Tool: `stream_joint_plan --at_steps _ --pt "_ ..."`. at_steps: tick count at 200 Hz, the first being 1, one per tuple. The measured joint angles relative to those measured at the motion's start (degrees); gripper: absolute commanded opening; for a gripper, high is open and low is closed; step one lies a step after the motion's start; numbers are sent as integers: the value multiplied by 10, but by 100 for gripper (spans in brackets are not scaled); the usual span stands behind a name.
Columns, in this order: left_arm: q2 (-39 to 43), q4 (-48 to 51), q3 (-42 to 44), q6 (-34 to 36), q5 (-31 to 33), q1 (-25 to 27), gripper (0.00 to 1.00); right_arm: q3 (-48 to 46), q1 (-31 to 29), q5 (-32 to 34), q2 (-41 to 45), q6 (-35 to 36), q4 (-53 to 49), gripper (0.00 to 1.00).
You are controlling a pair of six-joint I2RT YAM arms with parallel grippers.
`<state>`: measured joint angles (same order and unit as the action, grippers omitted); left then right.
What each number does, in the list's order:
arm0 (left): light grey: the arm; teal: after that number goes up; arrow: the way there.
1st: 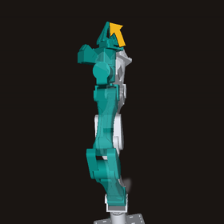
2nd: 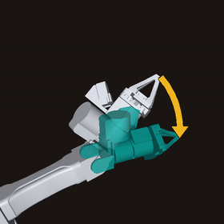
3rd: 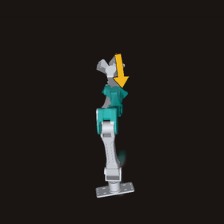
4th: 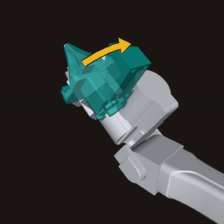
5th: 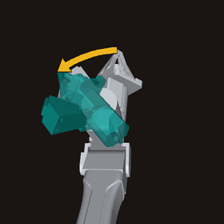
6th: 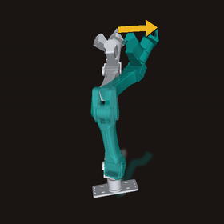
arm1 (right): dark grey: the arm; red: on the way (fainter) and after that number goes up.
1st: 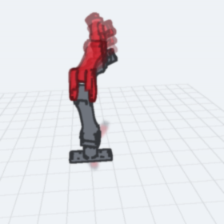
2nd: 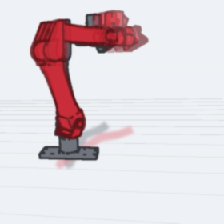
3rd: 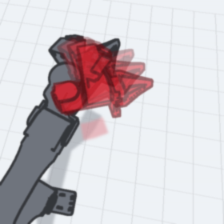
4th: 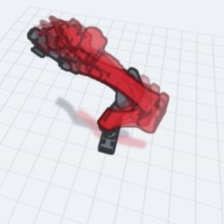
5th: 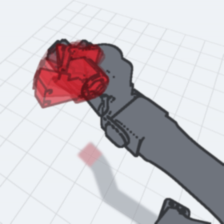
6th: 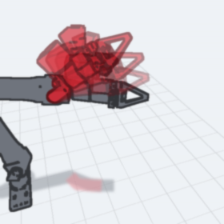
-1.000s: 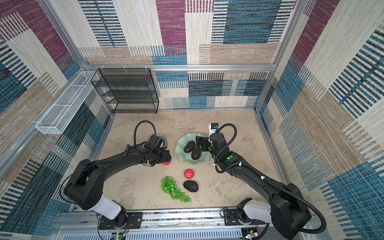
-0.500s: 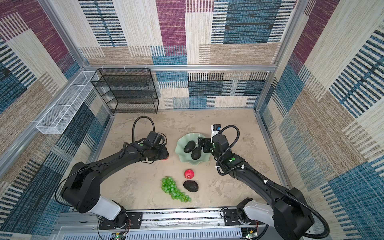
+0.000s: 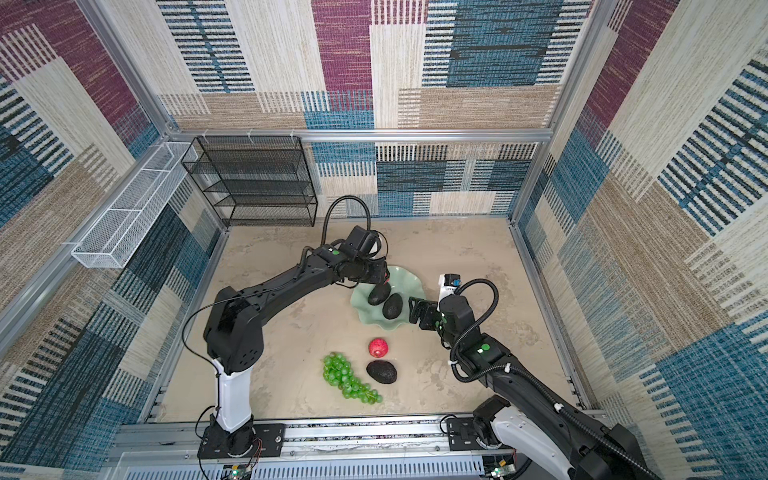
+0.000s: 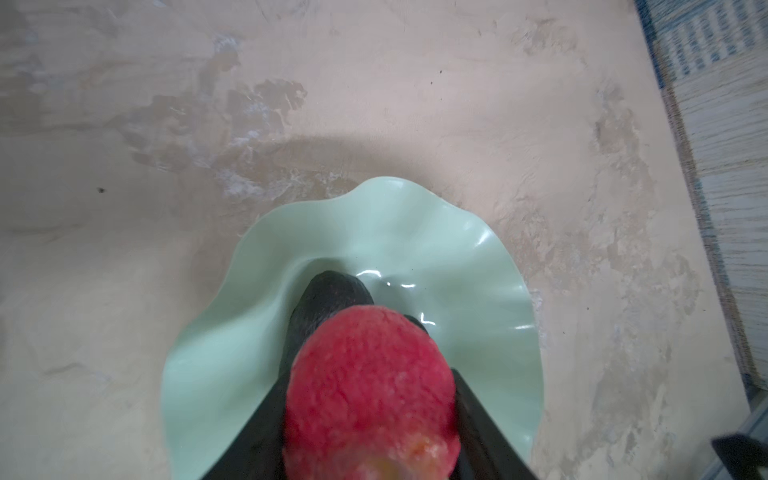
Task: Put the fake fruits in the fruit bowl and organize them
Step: 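Carry the red apple with the left gripper into the bowl and release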
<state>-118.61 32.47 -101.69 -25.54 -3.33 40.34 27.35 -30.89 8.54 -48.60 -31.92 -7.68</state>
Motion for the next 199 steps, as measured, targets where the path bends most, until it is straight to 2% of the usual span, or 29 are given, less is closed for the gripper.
stream_joint_plan --at_steps 51,76,100,130,173,199 --pt "-109 25 -116 0 -1 14 53 -28 0 -11 43 -41 -27 92" --pt "-140 35 -142 0 0 15 54 -29 0 -15 36 -45 -29 92" --pt "-158 46 -156 -1 0 15 58 -29 0 -15 33 -45 -28 93" --pt "-169 55 -160 -5 -1 16 66 -29 0 -15 30 -45 -29 92" --pt "-160 59 -170 -5 -5 16 70 -10 0 -30 6 -27 -45 90" --pt "-121 60 -170 -5 3 16 72 -1 -40 -54 -10 -25 -76 90"
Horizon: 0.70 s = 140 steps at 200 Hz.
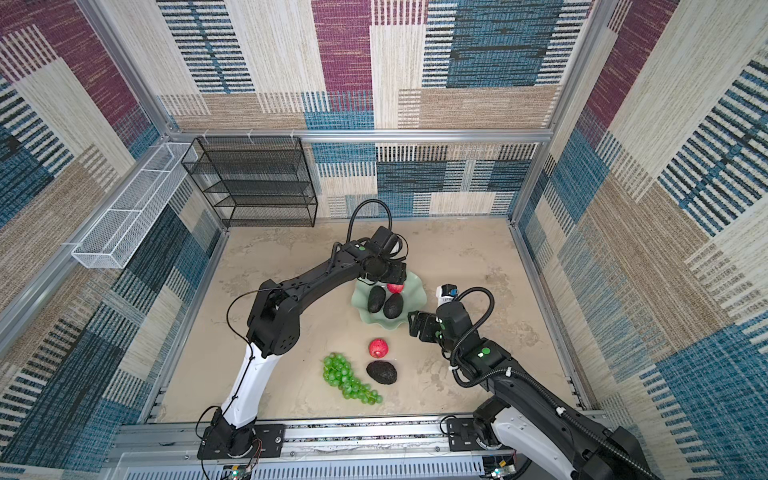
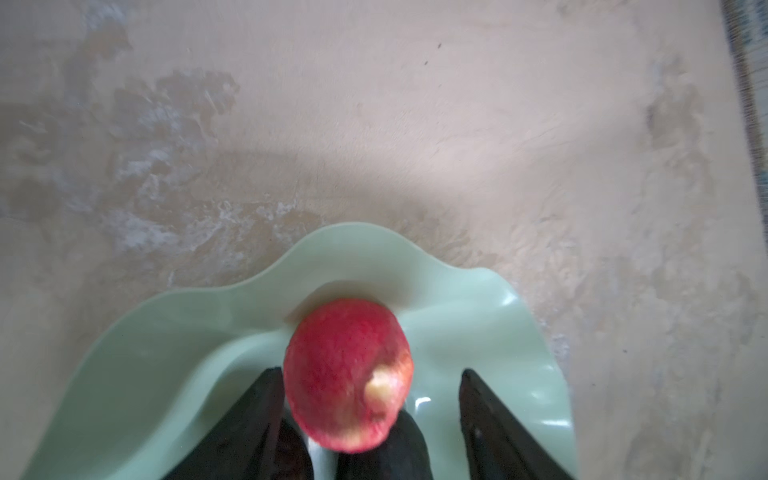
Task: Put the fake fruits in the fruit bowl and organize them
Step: 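Carry the red apple with the left gripper into the bowl and release, then grasp the third avocado with the right gripper while the left gripper withdraws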
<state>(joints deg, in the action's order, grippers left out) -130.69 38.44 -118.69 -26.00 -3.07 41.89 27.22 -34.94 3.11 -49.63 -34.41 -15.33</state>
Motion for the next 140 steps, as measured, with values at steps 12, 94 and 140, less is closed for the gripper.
stream_joint_plan --at_steps 12,94,140 --pt "26 -1 3 0 11 -2 72 0 -38 -6 -4 -9 -21 90" --pt "363 -155 357 -12 92 -82 76 1 -256 -19 -90 -81 -70 90" --pt "528 -209 559 -33 101 -171 78 20 -270 4 -165 -58 -52 91"
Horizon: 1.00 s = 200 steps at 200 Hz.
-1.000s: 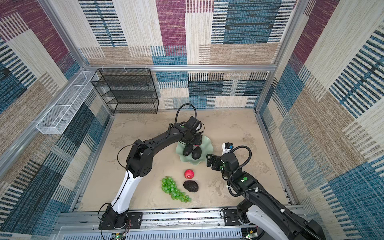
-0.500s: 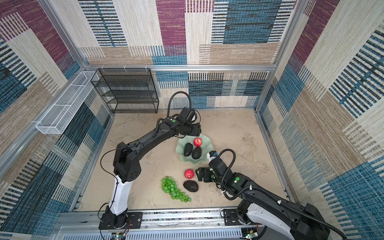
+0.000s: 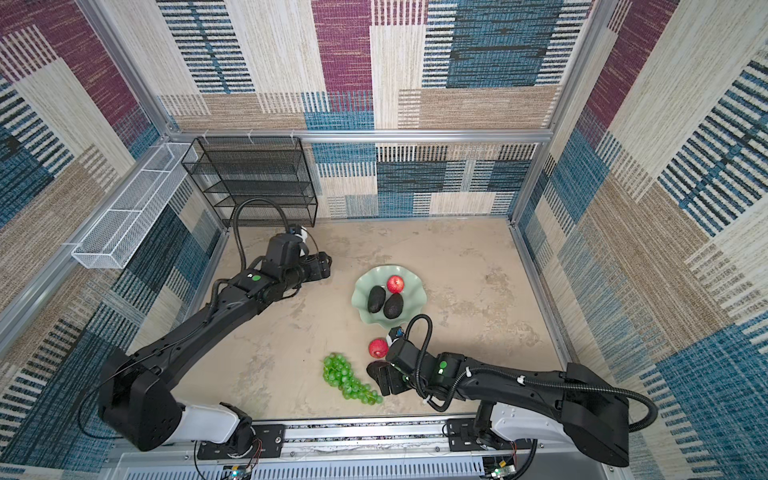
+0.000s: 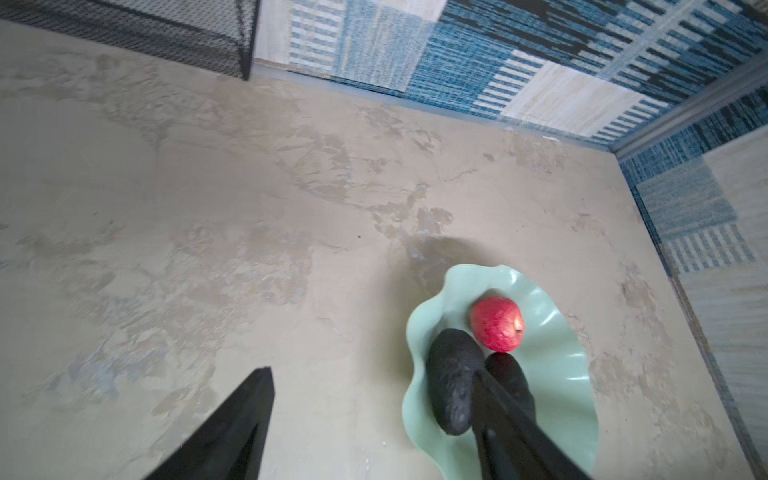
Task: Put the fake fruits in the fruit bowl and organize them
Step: 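Grasp the third avocado with the right gripper while the left gripper withdraws, then carry the avocado with the right gripper into the bowl and release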
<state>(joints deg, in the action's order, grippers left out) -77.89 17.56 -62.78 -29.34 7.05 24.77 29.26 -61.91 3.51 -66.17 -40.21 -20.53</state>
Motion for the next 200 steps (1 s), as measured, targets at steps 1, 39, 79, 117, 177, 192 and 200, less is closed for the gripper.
stream_joint_plan --at_steps 1,39,79,117,177,192,200 --pt "5 -1 6 -2 0 -3 78 1 0 1 -2 0 1 91" --pt "94 -2 113 -25 -16 -52 78 23 -2 17 -48 34 23 90" --pt "123 4 139 -31 -29 -76 79 33 -2 16 -93 72 49 81" --pt "135 4 143 -31 -43 -92 79 23 -2 7 -92 77 63 62" --pt "129 2 150 -31 -59 -107 79 4 -2 10 9 47 22 47" --pt "126 1 153 -33 -60 -109 79 -2 -2 10 61 34 -6 46" --pt "125 0 155 -35 -62 -111 79 -3 -2 12 88 27 -22 46"
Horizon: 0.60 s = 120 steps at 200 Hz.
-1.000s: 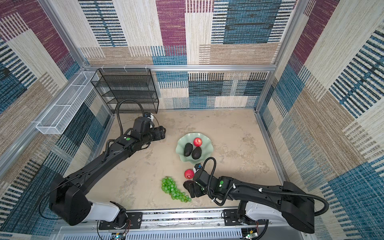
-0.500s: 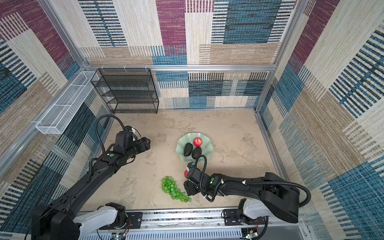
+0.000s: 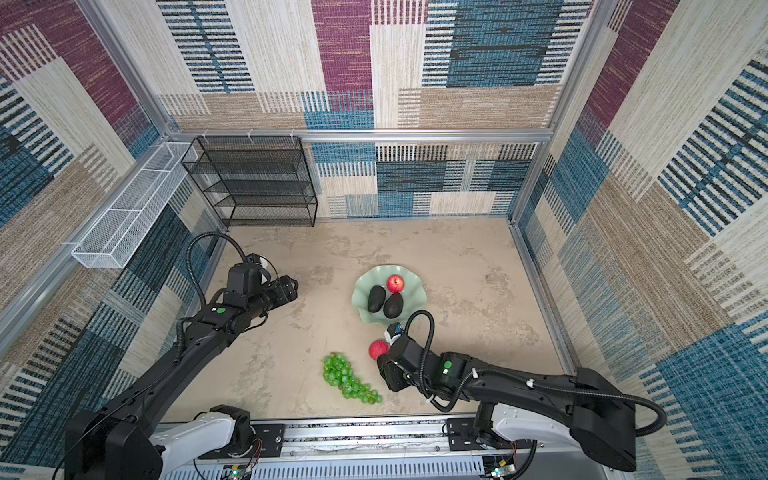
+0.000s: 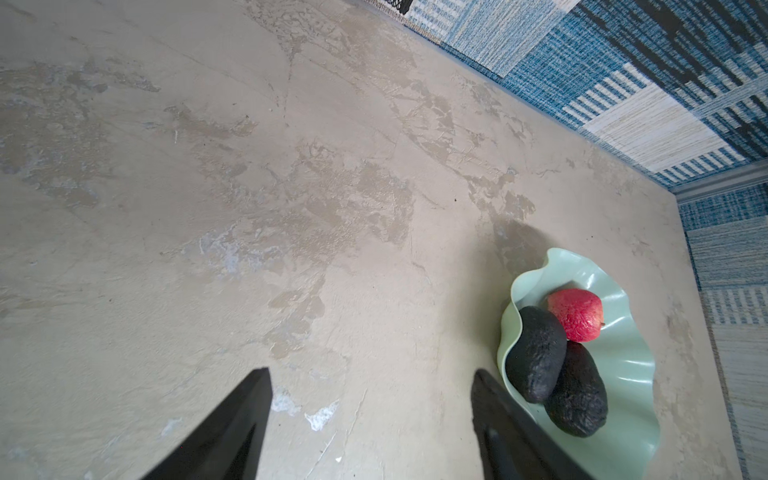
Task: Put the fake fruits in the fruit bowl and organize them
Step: 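Carry the avocado with the right gripper into the bowl and release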
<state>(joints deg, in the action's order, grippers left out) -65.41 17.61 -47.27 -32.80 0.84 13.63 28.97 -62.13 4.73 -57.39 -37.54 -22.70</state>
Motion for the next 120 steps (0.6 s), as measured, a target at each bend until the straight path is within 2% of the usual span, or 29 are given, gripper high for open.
stream_joint_plan --at_steps 24,47,79,120 --pt "-6 -2 2 -2 -12 -6 79 21 0 21 64 -13 -48 46" --pt "-9 -3 3 -5 -14 -11 79 67 6 58 70 -13 -76 46" --pt "-8 -4 3 -12 -26 -15 79 123 63 92 8 38 -56 46" --pt "14 1 6 -12 -27 -23 78 162 151 87 -85 161 32 46"
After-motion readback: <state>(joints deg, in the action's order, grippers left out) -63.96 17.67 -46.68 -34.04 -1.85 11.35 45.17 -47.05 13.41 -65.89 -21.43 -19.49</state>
